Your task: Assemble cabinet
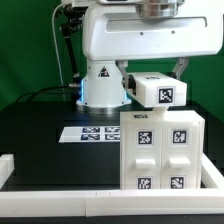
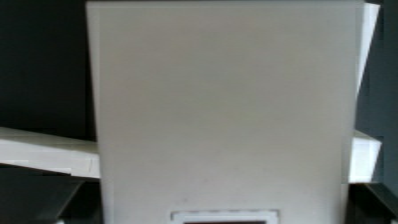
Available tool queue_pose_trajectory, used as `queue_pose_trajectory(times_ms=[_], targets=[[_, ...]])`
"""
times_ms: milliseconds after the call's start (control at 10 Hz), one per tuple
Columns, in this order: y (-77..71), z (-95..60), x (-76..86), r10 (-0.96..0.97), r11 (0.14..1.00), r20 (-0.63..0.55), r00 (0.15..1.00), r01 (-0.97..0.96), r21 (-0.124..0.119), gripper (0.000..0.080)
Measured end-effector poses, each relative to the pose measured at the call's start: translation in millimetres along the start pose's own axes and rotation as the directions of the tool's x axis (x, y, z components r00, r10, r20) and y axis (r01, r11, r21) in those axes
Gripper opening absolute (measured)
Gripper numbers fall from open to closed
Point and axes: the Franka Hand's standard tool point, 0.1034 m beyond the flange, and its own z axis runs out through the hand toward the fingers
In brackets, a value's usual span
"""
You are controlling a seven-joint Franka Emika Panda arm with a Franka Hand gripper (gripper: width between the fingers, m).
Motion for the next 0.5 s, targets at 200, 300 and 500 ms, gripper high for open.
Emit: queue_pose_trajectory(times_ms=[200,300,500], targets=[[-9.5,0.9,0.4,0.001,1.0,0.001,1.0,-0.001,0.002,0.0561],[-13.1,0.9,0.7,-0.001,1.0,0.001,1.0,0.001,0.002,0.0561],[-15.1,1.1,0.9,-0.005,1.0,0.001,1.0,0.005,0.002,0.0561]])
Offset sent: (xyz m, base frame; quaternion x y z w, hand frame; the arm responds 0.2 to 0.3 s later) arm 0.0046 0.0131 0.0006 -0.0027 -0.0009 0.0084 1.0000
